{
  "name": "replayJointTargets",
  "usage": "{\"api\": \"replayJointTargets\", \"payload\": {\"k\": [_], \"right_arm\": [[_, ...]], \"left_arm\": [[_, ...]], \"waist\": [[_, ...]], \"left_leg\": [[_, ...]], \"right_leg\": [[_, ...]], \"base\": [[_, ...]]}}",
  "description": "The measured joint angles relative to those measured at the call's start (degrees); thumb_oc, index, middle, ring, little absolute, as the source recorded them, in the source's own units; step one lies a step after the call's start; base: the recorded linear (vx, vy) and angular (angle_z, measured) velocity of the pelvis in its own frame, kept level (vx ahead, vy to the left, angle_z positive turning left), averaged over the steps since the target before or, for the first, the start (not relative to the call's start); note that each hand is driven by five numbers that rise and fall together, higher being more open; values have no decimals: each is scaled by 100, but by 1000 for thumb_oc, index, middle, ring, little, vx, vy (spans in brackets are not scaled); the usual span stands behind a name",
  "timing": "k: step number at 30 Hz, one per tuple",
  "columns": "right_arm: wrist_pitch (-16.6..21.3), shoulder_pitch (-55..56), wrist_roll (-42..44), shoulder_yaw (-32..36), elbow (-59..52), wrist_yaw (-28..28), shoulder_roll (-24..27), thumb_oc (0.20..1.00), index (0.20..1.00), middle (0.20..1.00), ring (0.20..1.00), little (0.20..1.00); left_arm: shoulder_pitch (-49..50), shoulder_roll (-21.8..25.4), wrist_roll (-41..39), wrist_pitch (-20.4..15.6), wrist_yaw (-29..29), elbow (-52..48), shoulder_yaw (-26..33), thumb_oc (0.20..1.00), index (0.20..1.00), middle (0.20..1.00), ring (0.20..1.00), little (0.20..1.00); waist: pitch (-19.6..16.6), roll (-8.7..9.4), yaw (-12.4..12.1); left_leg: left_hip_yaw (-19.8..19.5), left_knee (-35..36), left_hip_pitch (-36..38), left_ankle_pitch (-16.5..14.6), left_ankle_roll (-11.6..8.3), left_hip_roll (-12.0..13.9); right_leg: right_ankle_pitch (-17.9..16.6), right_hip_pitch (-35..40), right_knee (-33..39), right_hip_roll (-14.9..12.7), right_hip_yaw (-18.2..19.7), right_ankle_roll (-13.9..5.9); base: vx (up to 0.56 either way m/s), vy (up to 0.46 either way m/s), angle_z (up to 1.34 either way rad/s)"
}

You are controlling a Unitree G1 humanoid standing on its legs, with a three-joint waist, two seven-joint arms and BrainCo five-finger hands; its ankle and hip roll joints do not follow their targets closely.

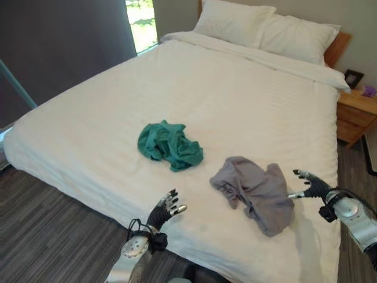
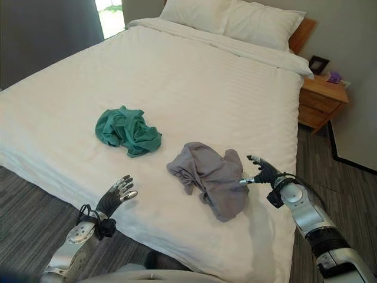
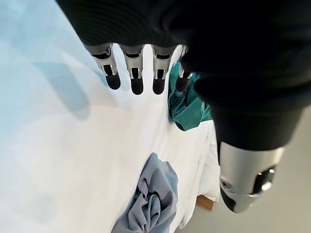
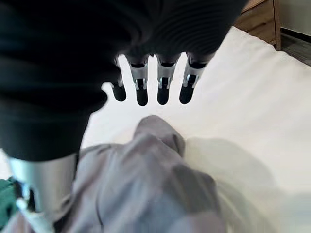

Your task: Pick up bed clothes into laundry basket.

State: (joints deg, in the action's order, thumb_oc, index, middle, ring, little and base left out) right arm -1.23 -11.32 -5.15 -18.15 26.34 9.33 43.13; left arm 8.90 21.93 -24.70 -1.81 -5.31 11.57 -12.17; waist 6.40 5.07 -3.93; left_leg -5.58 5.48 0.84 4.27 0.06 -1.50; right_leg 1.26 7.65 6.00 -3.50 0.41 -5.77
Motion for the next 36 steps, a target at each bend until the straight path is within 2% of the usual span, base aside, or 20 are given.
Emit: {"api": "replayJointTargets", "payload": {"k": [2, 4, 5, 6, 9, 15, 17, 20, 22, 24, 25, 26, 27, 29, 30, 31, 33, 34, 36], "right_arm": [[-10, -179, -428, -374, 691, -37, -416, 1000, 1000, 1000, 1000, 1000], [-13, -197, -614, -529, 789, -22, -543, 1000, 1000, 1000, 1000, 1000], [2, -291, -790, -565, 912, -94, -649, 423, 423, 423, 423, 423], [-5, -409, -981, -646, 1088, -147, -695, 200, 200, 200, 200, 200], [17, -747, -1547, -718, 1434, -306, -765, 200, 200, 200, 200, 200], [31, -655, -2257, -672, 1127, -315, -722, 200, 200, 200, 200, 200], [79, -526, -2420, -646, 977, -323, -716, 200, 200, 200, 200, 200], [126, -93, -2423, -450, 535, -296, -734, 200, 200, 200, 200, 200], [171, 150, -2415, -283, 499, -307, -855, 200, 200, 200, 200, 200], [216, 180, -2413, -262, 407, -302, -904, 200, 200, 200, 200, 200], [271, 268, -2402, -255, 352, -301, -960, 200, 200, 200, 200, 200], [277, 288, -2398, -266, 347, -300, -999, 200, 200, 200, 200, 200], [283, 333, -2374, -262, 258, -301, -1071, 200, 200, 200, 200, 200], [308, 475, -2328, -244, 133, -328, -1083, 200, 200, 200, 200, 200], [325, 520, -2237, -247, 132, -381, -1119, 200, 200, 200, 200, 200], [355, 531, -2052, -245, 70, -477, -1155, 200, 200, 200, 200, 200], [393, 534, -1897, -261, 43, -511, -1157, 200, 200, 200, 200, 200], [418, 547, -1835, -273, -61, -510, -1155, 200, 200, 200, 200, 200], [446, 544, -1653, -263, -117, -515, -1154, 200, 200, 200, 200, 200]], "left_arm": [[7, 51, -6, -1, -3, -76, -69, 1000, 1000, 1000, 1000, 1000], [-8, 61, -9, -1, 0, -145, -68, 1000, 1000, 1000, 1000, 1000], [39, 99, -123, -1, 2, -184, -62, 1000, 1000, 1000, 1000, 1000], [47, 129, -178, -1, 3, -192, -64, 1000, 1000, 1000, 1000, 1000], [-1, 270, -208, -9, 15, -194, 57, 1000, 1000, 1000, 1000, 1000], [-370, 648, -108, -20, 212, -222, 654, 1000, 1000, 1000, 1000, 1000], [-878, 1004, 239, -58, 374, -250, 793, 1000, 1000, 1000, 1000, 1000], [-1740, 1713, 1369, -18, 579, -384, 846, 1000, 1000, 1000, 1000, 1000], [-2649, 1929, 2225, 9, 926, -232, 642, 1000, 1000, 1000, 1000, 1000], [-3393, 2016, 2731, 58, 1188, 85, 263, 1000, 1000, 1000, 1000, 1000], [-4032, 2077, 3146, 89, 1331, 384, -154, 1000, 1000, 1000, 1000, 1000], [-4277, 2126, 3306, 129, 1395, 547, -318, 1000, 1000, 1000, 1000, 1000], [-4576, 2109, 3669, 249, 1515, 885, -446, 1000, 1000, 1000, 1000, 1000], [-4943, 2008, 3814, 341, 1666, 1452, -669, 1000, 1000, 1000, 1000, 1000], [-5288, 2068, 3965, 479, 1717, 1935, -1004, 1000, 1000, 1000, 1000, 1000], [-5502, 2145, 3989, 653, 1855, 2277, -1029, 1000, 1000, 1000, 1000, 1000], [-5707, 2099, 3952, 657, 1911, 2751, -1113, 1000, 1000, 1000, 1000, 1000], [-5991, 2121, 3950, 711, 1918, 3390, -1333, 1000, 1000, 1000, 1000, 1000], [-6306, 2126, 3946, 826, 1976, 3901, -1420, 1000, 1000, 1000, 1000, 1000]], "waist": [[1, -46, -109], [27, -71, -119], [58, -170, -210], [55, -186, -199], [57, -237, -190], [69, -338, -110], [67, -347, -72], [58, -286, 24], [37, -249, 105], [24, -222, 226], [-14, -150, 414], [-18, -128, 412], [-35, -89, 569], [-53, -52, 780], [-72, -23, 812], [-59, 16, 881], [-42, 49, 1007], [-8, 109, 1053], [24, 186, 1055]], "left_leg": [[-101, -16, -107, 47, -2, 2], [-152, -18, -202, 98, 10, 2], [-205, -17, -261, 127, 5, -1], [-234, -17, -284, 127, -3, -3], [-295, -17, -402, 133, -54, 27], [-286, -17, -469, 125, -75, 37], [-275, -17, -470, 116, -85, 39], [-187, -17, -494, 112, -92, 69], [-116, -17, -489, 113, -91, 70], [-121, -17, -513, 114, -89, 68], [-10, -16, -574, 91, -123, 85], [6, -17, -594, 95, -117, 97], [51, -16, -640, 94, -118, 110], [93, -16, -706, 96, -116, 120], [142, -17, -786, 108, -102, 145], [211, -17, -926, 113, -102, 171], [231, -17, -1010, 126, -97, 179], [311, -17, -1051, 122, -103, 194], [337, -17, -1192, 128, -108, 209]], "right_leg": [[-3, -69, 2, 40, -71, 4], [-37, -152, -3, 31, -134, 51], [-47, -172, 1, 35, -191, 43], [-51, -205, 1, 35, -216, 44], [-46, -304, 1, 66, -293, 40], [-43, -373, -1, 73, -278, 70], [-48, -383, -2, 73, -270, 75], [-60, -443, -21, 91, -182, 90], [-66, -453, -26, 88, -130, 92], [-74, -466, -28, 86, -131, 90], [-90, -575, -4, 96, -21, 95], [-106, -618, -12, 101, -14, 94], [-128, -679, -12, 124, 44, 93], [-145, -770, -15, 142, 88, 99], [-173, -869, -29, 141, 121, 100], [-227, -1030, -30, 160, 190, 99], [-255, -1139, -32, 181, 205, 92], [-267, -1215, -32, 190, 261, 92], [-293, -1364, -32, 208, 300, 96]], "base": [[3, -23, 18], [-10, -22, 23], [-41, -13, 17], [-7, -5, 17], [18, 7, 10], [23, 13, 0], [19, 7, -3], [23, 8, -8], [-18, -3, -12], [-37, 1, -14], [-29, 3, -24], [-70, 2, -37], [-76, 3, -24], [-83, 4, -15], [-73, 6, -31], [-72, 5, -30], [-99, 6, -17], [-70, 3, -18], [-45, -3, -15]]}}
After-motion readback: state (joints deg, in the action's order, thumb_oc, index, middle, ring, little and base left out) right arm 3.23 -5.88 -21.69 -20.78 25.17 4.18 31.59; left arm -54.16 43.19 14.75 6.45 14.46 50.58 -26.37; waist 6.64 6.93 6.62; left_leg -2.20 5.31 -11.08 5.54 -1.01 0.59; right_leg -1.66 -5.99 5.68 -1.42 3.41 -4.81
